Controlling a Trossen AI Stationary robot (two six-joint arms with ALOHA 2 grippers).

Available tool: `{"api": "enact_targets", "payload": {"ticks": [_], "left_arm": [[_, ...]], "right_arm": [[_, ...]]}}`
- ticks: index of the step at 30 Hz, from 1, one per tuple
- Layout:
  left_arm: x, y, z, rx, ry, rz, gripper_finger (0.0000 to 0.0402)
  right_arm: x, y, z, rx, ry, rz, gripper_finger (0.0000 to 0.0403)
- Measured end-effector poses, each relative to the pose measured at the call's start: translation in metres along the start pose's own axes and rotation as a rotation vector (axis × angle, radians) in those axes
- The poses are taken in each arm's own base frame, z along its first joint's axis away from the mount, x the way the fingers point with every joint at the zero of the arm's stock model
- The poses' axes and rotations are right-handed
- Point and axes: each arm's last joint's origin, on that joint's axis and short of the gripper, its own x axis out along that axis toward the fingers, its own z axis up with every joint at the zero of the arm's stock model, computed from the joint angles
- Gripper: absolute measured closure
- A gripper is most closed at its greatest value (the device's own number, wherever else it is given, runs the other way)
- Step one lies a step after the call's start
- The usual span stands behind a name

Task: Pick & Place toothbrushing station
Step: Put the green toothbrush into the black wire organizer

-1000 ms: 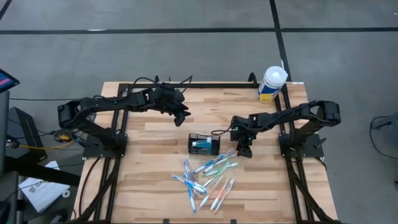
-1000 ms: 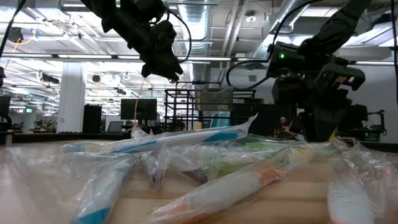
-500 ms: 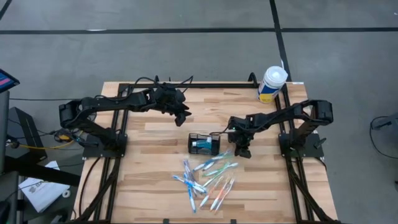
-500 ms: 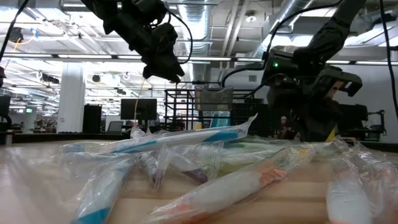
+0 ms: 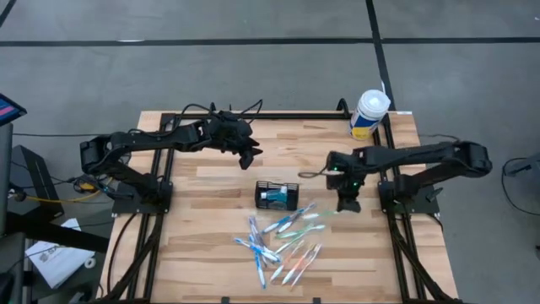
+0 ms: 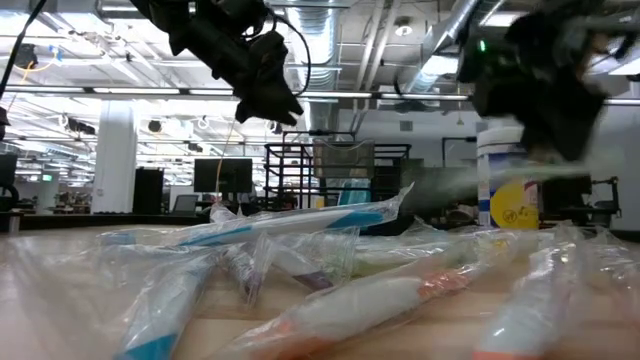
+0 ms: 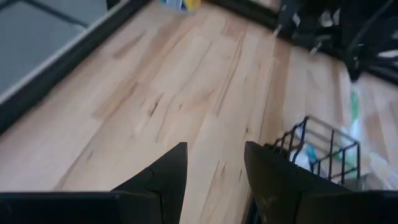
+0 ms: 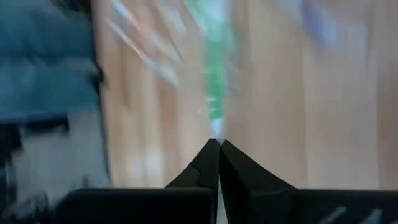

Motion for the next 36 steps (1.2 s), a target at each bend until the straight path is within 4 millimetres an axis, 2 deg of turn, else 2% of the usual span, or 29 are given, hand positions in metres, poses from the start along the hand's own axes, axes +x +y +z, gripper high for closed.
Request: {"api": "enact_targets", "payload": {"ticks": [4, 7, 12, 18, 23, 27, 34, 36], "left_arm": [[-0.001, -0.002, 0.012, 0.016, -0.118, -0.028, 0.0247], [-0.004, -0.003, 0.024, -0.017, -0.23, -0.119, 0.0247], [-0.009, -0.006, 0.037, -0.062, -0.354, -0.207, 0.0247], [-0.014, -0.003, 0.044, -0.09, -0.426, -0.218, 0.0247], [-0.017, 0.004, 0.048, -0.114, -0.459, -0.194, 0.0247], [-0.019, 0.015, 0.049, -0.143, -0.474, -0.16, 0.0247], [-0.031, 0.057, 0.056, -0.182, -0.544, -0.037, 0.0247], [-0.035, 0.065, 0.059, -0.185, -0.582, -0.029, 0.0247]], "right_arm": [[-0.024, 0.011, 0.011, 0.02, -0.142, 0.007, 0.0403], [-0.046, 0.027, 0.026, -0.024, -0.283, -0.009, 0.0403], [-0.077, 0.041, 0.046, -0.058, -0.435, -0.109, 0.0403], [-0.103, 0.045, 0.063, -0.09, -0.611, -0.186, 0.0403], [-0.117, 0.036, 0.072, -0.063, -0.765, -0.261, 0.0403], [-0.13, 0.032, 0.078, -0.077, -0.882, -0.264, 0.0403], [-0.154, 0.043, 0.077, -0.156, -1.046, -0.166, 0.0403], [-0.166, 0.048, 0.079, -0.197, -1.154, -0.162, 0.0403]]}}
